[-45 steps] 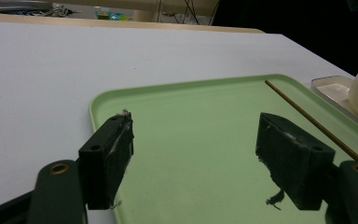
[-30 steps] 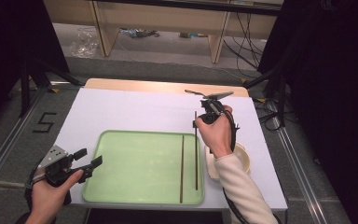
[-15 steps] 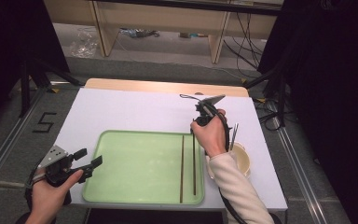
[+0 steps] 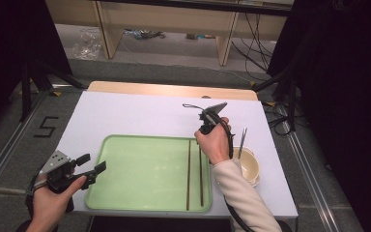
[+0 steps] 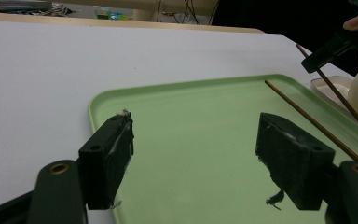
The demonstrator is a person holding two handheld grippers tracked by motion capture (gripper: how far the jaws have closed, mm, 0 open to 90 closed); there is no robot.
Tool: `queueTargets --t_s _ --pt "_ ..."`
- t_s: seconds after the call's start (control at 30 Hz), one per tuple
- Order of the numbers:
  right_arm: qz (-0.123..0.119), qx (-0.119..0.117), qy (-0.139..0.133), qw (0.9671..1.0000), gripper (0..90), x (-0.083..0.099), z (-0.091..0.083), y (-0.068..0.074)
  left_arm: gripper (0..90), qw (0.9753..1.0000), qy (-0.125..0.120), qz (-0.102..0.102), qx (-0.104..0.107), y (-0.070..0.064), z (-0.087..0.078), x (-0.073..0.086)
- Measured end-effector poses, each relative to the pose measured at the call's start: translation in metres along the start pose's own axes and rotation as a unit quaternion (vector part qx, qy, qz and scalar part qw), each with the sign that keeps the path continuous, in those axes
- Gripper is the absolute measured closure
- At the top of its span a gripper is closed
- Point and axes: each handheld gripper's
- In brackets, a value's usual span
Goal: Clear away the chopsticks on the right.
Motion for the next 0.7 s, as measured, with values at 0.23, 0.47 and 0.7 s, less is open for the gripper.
queueTargets --t_s 0.23,0.47,0.7 --pt "0.016 -0.002 0.025 0.9995 87.5 -0.002 0.011 -0.002 27.2 1.0 0.0 0.006 0.001 0.0 0.0 0.0" --pt "0.012 0.005 0.046 0.9988 87.3 -0.004 0.023 -0.003 27.0 1.0 0.0 0.007 0.001 0.0 0.0 0.0" --pt "-0.008 0.007 0.038 0.9992 87.1 -0.005 0.029 -0.007 27.0 1.0 0.0 0.007 0.002 0.0 0.0 0.0"
Point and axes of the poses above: each handheld gripper's, and its own axes: z roughly forward along the jaws, x roughly out of its underside, y roughly to its left, and after that the axes turned 12 degrees about y, right-handed
